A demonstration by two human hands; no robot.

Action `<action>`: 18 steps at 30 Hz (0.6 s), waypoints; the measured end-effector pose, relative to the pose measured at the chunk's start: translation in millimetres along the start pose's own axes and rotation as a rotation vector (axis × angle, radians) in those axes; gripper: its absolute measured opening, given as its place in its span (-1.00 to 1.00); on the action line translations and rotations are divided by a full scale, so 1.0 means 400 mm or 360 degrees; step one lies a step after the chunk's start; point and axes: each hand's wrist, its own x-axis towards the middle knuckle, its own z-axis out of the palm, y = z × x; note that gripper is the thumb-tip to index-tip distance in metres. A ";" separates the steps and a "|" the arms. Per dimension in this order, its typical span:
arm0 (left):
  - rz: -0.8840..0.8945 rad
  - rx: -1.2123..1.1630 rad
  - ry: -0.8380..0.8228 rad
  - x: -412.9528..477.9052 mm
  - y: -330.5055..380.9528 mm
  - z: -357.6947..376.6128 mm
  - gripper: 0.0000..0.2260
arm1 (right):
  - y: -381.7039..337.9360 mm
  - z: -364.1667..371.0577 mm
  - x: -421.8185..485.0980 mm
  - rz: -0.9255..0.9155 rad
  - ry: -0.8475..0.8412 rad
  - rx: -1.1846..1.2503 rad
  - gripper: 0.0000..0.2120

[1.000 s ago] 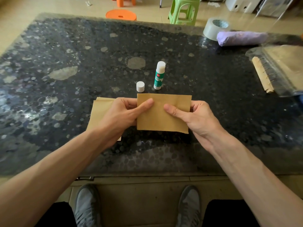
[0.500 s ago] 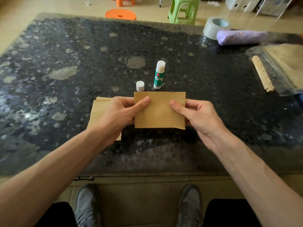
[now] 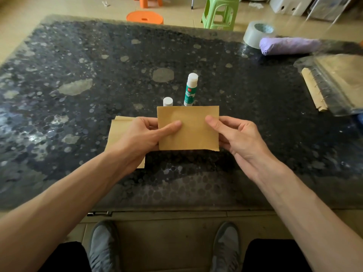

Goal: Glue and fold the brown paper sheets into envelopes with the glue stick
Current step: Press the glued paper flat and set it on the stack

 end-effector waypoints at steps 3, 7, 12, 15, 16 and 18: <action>0.0035 0.0011 0.0038 -0.002 -0.003 0.007 -0.76 | 0.006 0.021 -0.016 0.0084 -0.0228 0.0122 -0.66; 0.0062 0.0107 -0.0014 -0.009 -0.008 0.020 -0.71 | 0.026 0.048 -0.022 0.0074 -0.0094 0.0030 -0.72; 0.0117 0.0174 0.0012 -0.010 -0.012 0.025 -0.68 | 0.036 0.046 -0.025 0.0056 -0.0056 0.0000 -0.74; 0.0126 0.0215 -0.0007 -0.006 -0.009 0.021 -0.66 | 0.037 0.046 -0.023 0.0094 -0.0097 -0.0010 -0.60; 0.0126 0.0226 -0.0010 -0.006 -0.008 0.019 -0.67 | 0.036 0.046 -0.021 0.0093 -0.0075 -0.0028 -0.58; 0.0120 0.0237 0.0003 -0.007 -0.008 0.017 -0.68 | 0.035 0.044 -0.019 0.0089 -0.0049 -0.0052 -0.60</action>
